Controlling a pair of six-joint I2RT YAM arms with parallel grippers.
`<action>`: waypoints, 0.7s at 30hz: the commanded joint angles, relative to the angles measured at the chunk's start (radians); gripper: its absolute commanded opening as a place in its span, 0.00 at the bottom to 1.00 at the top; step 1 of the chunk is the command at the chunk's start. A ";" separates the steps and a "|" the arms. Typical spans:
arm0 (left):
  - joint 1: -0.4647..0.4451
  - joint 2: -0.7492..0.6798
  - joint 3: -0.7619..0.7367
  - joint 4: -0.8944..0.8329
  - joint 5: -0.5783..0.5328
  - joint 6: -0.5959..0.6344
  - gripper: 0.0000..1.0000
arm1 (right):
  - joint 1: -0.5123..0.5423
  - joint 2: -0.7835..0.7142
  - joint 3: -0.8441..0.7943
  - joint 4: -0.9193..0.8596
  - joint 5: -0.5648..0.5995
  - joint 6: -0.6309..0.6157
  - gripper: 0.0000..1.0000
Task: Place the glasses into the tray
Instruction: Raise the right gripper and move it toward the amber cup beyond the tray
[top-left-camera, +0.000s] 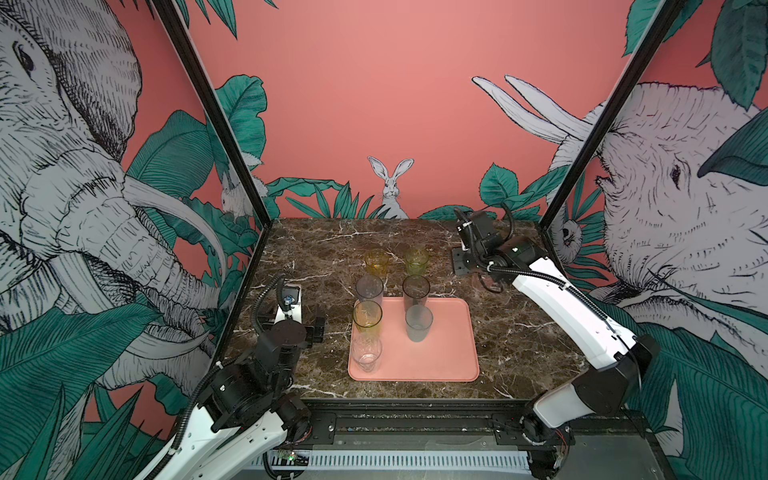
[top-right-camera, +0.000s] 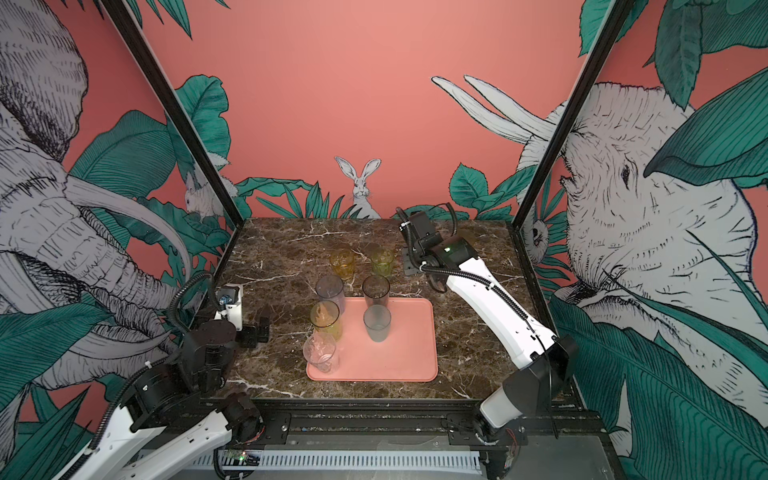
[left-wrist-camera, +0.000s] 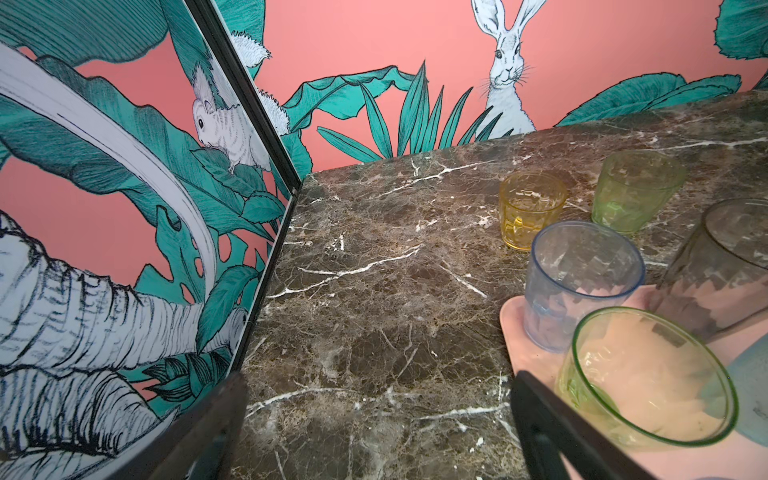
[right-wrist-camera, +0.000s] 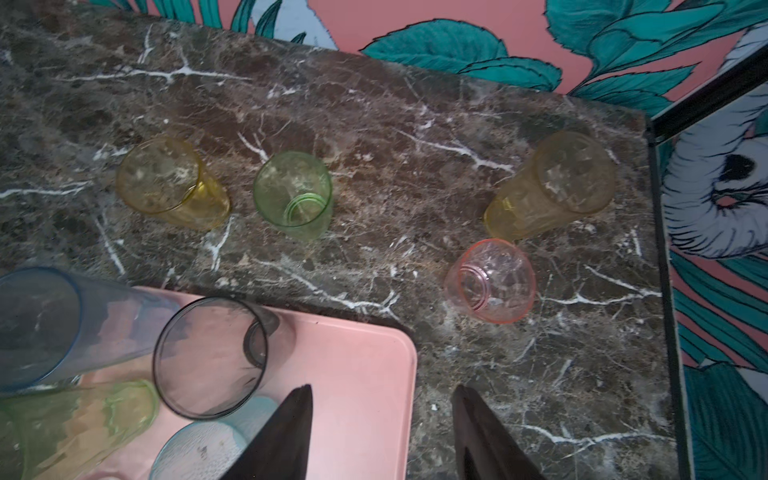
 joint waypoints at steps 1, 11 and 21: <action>0.004 -0.002 -0.004 -0.007 -0.019 -0.014 0.99 | -0.059 -0.024 0.033 0.029 0.017 -0.032 0.59; 0.005 0.011 -0.002 -0.011 -0.031 -0.015 0.99 | -0.278 0.048 0.063 0.098 -0.029 -0.018 0.63; 0.005 0.008 -0.003 -0.014 -0.032 -0.020 0.99 | -0.450 0.217 0.171 0.088 -0.119 0.031 0.67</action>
